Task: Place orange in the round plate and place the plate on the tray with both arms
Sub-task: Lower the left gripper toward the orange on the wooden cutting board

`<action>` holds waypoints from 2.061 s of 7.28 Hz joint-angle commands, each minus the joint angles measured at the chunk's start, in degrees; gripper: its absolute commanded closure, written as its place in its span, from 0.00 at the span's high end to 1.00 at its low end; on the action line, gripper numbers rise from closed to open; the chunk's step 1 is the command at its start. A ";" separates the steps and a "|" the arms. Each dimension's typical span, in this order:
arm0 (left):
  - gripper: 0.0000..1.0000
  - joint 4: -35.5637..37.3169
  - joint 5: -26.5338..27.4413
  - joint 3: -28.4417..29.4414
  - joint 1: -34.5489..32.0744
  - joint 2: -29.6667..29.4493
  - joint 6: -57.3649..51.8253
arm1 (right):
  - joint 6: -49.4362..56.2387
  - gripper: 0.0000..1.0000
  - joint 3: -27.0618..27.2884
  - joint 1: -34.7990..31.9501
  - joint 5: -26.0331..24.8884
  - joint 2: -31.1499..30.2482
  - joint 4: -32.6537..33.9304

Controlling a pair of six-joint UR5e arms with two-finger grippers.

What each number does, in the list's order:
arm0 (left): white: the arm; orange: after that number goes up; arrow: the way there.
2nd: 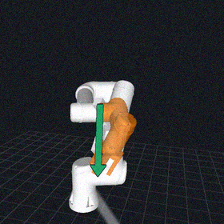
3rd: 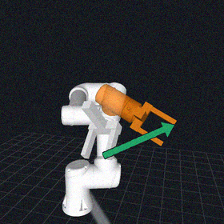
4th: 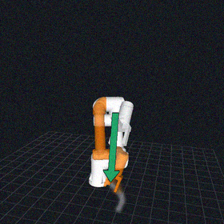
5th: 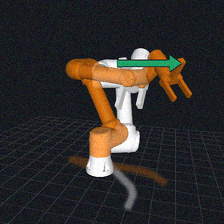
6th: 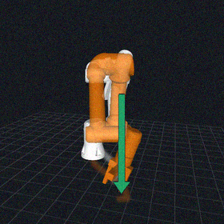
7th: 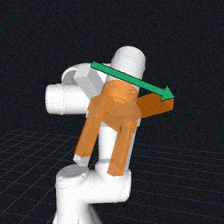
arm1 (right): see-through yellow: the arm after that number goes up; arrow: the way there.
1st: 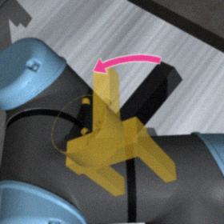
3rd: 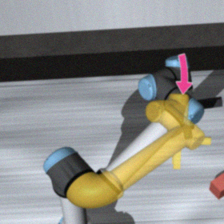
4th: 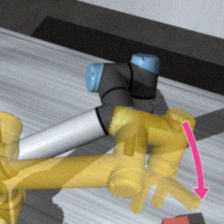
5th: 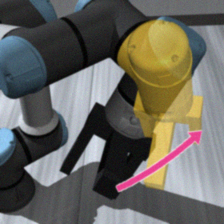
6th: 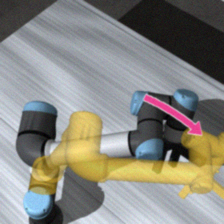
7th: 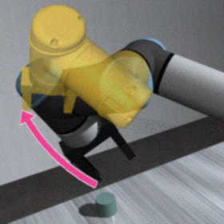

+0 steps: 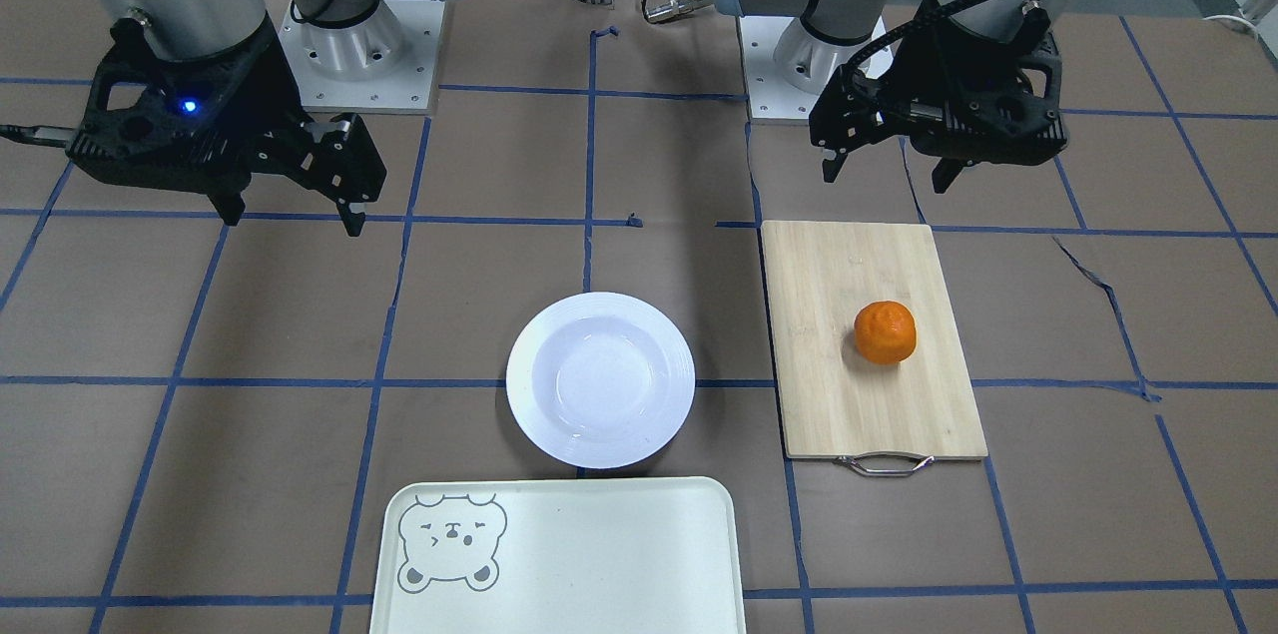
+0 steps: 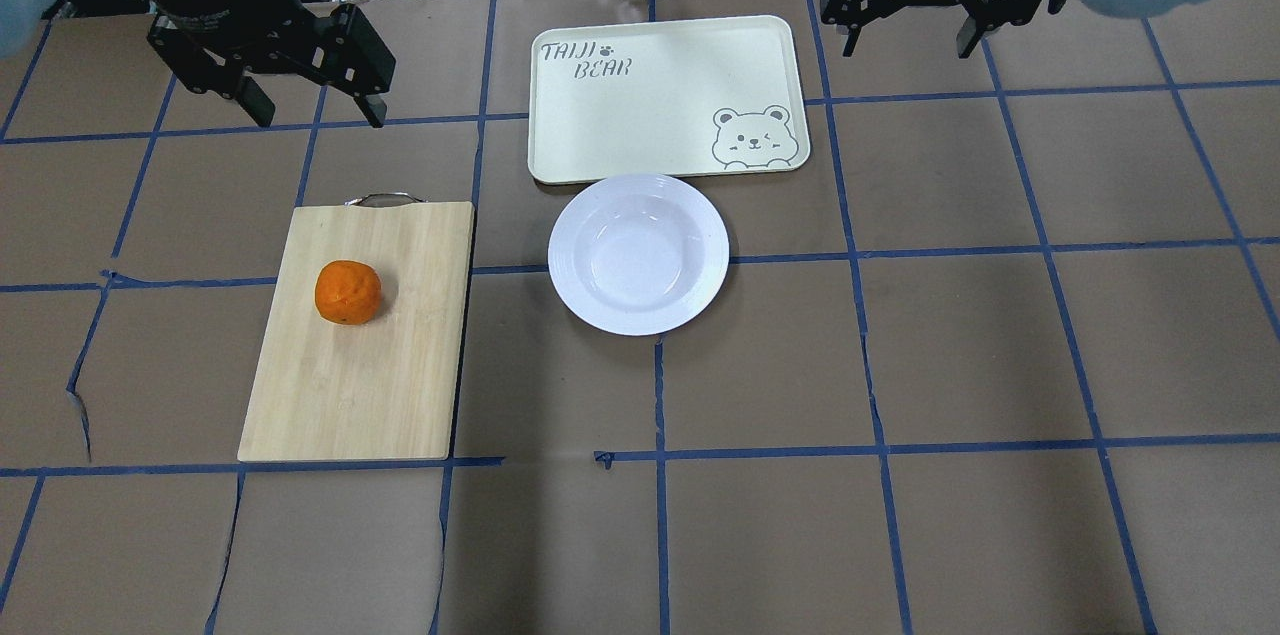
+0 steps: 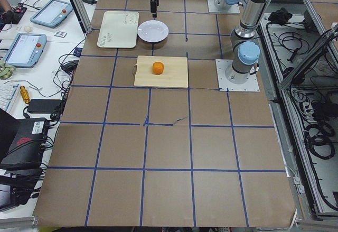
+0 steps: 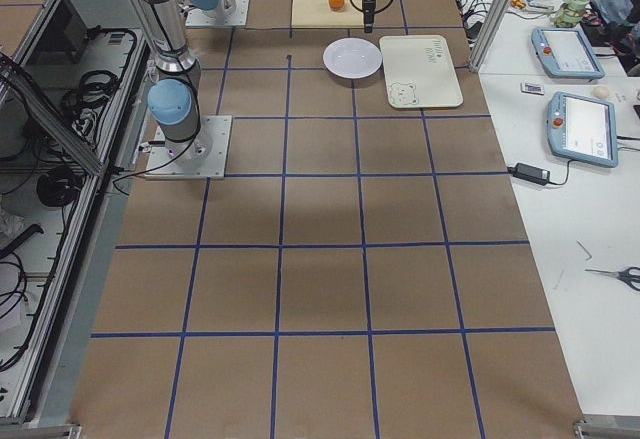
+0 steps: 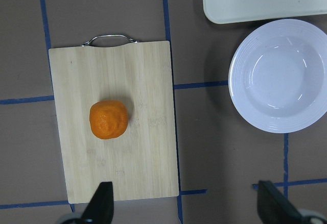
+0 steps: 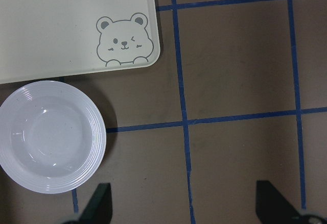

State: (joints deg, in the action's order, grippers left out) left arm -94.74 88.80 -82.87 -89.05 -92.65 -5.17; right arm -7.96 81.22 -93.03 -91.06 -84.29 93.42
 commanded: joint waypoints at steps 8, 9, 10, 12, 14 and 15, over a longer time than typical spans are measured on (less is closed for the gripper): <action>1.00 -0.71 0.67 -1.06 0.02 0.54 -0.02 | 0.40 1.00 0.43 -0.13 -1.58 -0.34 -0.08; 1.00 -0.71 0.76 -2.63 0.02 1.32 -0.02 | 0.40 1.00 0.43 -0.13 -1.58 -0.26 0.18; 1.00 -0.71 0.76 -3.69 0.02 1.77 -0.02 | 0.40 1.00 0.43 -0.13 -1.58 -0.26 0.01; 1.00 -0.54 0.67 -4.40 0.02 2.12 -0.02 | 0.40 1.00 0.43 -0.13 -1.40 -0.34 0.09; 1.00 -0.45 0.76 -4.40 0.02 2.12 -0.02 | 0.40 1.00 0.43 0.13 -1.31 -0.87 -0.43; 1.00 -0.45 0.76 -4.40 0.19 2.21 -0.02 | 0.49 1.00 -0.01 0.13 -1.31 -1.05 -0.52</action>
State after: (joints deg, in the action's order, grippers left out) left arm -95.20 89.53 -87.23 -88.98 -90.51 -5.19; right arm -7.54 81.55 -92.99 -92.39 -85.07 93.10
